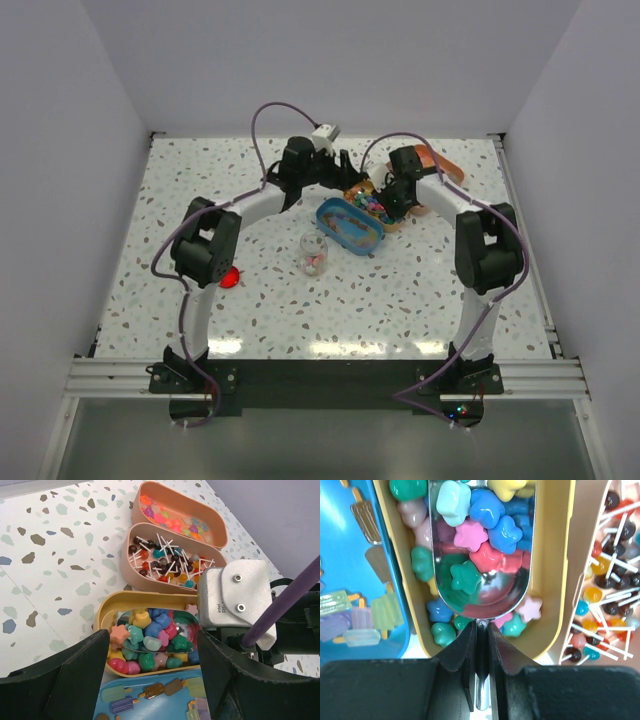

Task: Pack the candies
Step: Scoop the fake candies from the storage box, then place the fake candies in the packing bottle.

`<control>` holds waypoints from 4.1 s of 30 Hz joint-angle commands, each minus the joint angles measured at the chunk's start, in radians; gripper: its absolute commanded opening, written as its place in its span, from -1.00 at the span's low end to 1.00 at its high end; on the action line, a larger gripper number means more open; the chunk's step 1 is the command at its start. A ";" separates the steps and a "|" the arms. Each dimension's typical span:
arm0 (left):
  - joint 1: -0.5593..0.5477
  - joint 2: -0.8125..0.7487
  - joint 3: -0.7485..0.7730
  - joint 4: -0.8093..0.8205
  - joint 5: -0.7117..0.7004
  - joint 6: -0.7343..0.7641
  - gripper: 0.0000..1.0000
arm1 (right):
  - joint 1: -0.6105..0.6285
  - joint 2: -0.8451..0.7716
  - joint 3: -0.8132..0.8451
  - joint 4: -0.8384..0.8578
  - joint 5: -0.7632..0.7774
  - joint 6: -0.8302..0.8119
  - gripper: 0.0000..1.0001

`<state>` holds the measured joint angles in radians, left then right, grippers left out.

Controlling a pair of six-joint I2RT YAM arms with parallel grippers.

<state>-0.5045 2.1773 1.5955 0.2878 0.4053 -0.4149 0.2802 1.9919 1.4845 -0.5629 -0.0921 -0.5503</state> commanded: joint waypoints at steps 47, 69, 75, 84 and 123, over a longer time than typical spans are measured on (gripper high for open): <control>0.164 -0.821 -0.500 -0.464 -0.379 0.225 0.58 | 0.004 -0.358 -0.093 0.115 -0.107 0.092 -1.00; 0.164 -1.050 -0.704 -0.438 -0.707 0.288 0.62 | 0.342 -0.617 -0.056 -0.327 0.132 0.121 -1.00; 0.164 -1.067 -0.712 -0.434 -0.761 0.301 0.62 | 0.401 -0.636 -0.059 -0.403 0.140 0.142 -1.00; 0.164 -1.074 -0.723 -0.426 -0.824 0.317 0.63 | 0.456 -0.553 -0.020 -0.443 0.146 0.130 -1.00; 0.164 -1.053 -0.730 -0.407 -0.862 0.332 0.70 | 0.717 -0.262 0.273 -0.785 0.560 0.147 -1.00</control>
<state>-0.3470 1.1278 0.8703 -0.1799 -0.4358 -0.1070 0.9836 1.7283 1.7111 -1.3022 0.4004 -0.4175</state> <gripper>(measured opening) 0.845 0.142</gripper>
